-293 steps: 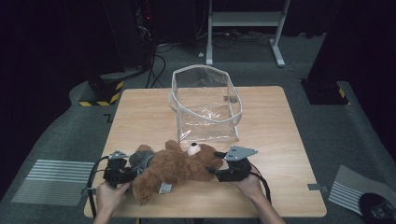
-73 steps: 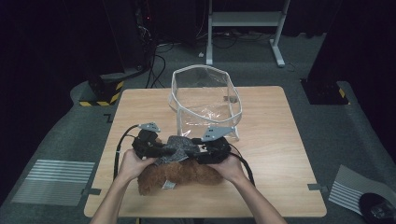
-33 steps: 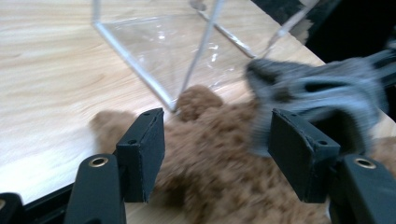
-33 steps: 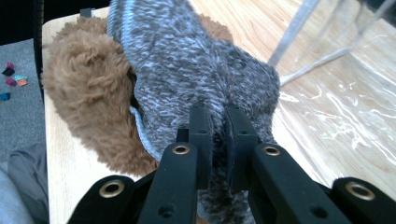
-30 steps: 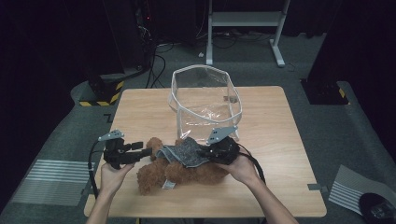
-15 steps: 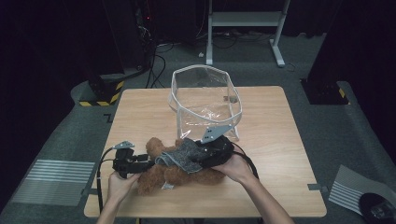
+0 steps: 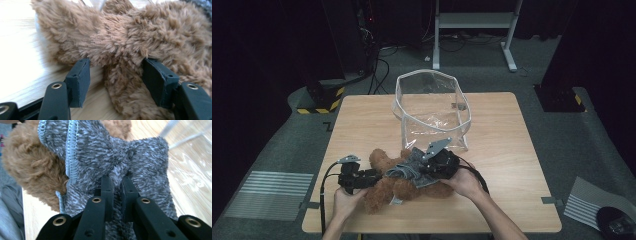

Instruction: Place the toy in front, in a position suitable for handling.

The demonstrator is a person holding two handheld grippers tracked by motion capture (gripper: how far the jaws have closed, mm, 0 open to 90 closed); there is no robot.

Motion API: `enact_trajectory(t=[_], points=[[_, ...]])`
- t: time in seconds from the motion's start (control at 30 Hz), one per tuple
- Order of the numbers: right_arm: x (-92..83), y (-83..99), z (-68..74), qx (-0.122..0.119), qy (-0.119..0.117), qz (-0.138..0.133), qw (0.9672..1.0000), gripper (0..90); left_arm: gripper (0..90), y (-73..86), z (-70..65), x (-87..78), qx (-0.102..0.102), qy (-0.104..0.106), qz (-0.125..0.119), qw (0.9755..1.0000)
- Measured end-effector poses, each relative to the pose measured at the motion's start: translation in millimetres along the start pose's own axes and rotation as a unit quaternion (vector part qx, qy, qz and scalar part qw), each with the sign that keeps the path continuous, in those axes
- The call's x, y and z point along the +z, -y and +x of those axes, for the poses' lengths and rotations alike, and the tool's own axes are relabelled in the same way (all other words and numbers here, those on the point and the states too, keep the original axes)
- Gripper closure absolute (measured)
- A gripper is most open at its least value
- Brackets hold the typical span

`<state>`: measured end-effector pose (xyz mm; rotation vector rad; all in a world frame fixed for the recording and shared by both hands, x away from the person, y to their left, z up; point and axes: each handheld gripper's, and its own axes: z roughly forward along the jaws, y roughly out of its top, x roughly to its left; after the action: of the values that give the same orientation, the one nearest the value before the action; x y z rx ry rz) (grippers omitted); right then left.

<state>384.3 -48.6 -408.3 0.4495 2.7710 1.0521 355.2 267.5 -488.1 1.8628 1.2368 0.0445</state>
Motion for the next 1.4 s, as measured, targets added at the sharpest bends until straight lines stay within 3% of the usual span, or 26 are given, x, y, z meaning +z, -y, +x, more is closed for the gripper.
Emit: enact_trajectory(t=[0.23,0.37,0.4,0.53,0.57,0.6,0.67,0.93,0.97,1.03,1.17,1.23,1.3,1.37,1.4], points=[[-25.3,19.9,-2.7,0.005,0.032,0.012,0.9994,83.1,38.4,-1.9,-18.8,21.0,0.019,0.014,0.013,0.9996],[-39.1,24.2,-4.4,0.011,0.043,-0.007,0.9990,83.0,38.5,-3.3,-29.2,32.8,0.032,0.018,0.016,0.9992],[-48.0,21.7,-3.0,0.014,0.051,-0.031,0.9981,82.9,38.4,-3.9,-31.0,35.0,0.033,0.020,0.015,0.9992],[-46.0,12.5,2.2,0.005,0.056,-0.040,0.9976,82.8,38.1,-4.8,-35.1,39.6,0.034,0.018,0.013,0.9992],[-42.5,10.9,3.0,0.001,0.054,-0.034,0.9979,82.8,38.0,-4.7,-35.7,39.6,0.033,0.017,0.013,0.9992],[-32.2,9.9,3.9,-0.007,0.057,-0.008,0.9983,82.9,37.7,-4.5,-36.1,39.2,0.033,0.015,0.013,0.9993],[-30.1,14.9,1.1,-0.007,0.058,0.003,0.9983,82.9,37.6,-4.2,-36.8,38.5,0.035,0.011,0.013,0.9992],[-70.9,43.8,-17.1,0.033,0.101,-0.018,0.9942,82.9,36.9,-5.2,-36.6,41.4,0.034,0.009,0.011,0.9993],[-82.2,49.0,-21.5,0.045,0.113,-0.026,0.9922,82.9,36.9,-5.2,-37.0,41.0,0.035,0.008,0.012,0.9993],[-89.3,51.6,-22.0,0.054,0.115,-0.043,0.9910,82.9,36.9,-5.2,-37.1,41.0,0.036,0.008,0.011,0.9993],[-84.8,47.2,-12.6,0.041,0.100,-0.053,0.9927,82.8,36.6,-6.7,-36.8,40.9,0.033,0.005,0.011,0.9994],[-70.2,41.4,-3.1,0.018,0.084,-0.037,0.9956,82.8,36.9,-8.1,-36.6,41.5,0.032,0.001,0.011,0.9994],[-51.7,38.3,4.2,-0.005,0.082,-0.003,0.9966,82.8,37.2,-9.7,-36.9,41.5,0.036,-0.007,0.014,0.9992],[-41.7,41.1,4.0,-0.006,0.084,0.021,0.9962,82.8,37.4,-10.2,-36.6,41.9,0.035,-0.013,0.016,0.9992],[-42.0,44.2,0.7,0.001,0.078,0.017,0.9968,82.9,37.8,-10.1,-36.0,42.6,0.035,-0.016,0.017,0.9991]])
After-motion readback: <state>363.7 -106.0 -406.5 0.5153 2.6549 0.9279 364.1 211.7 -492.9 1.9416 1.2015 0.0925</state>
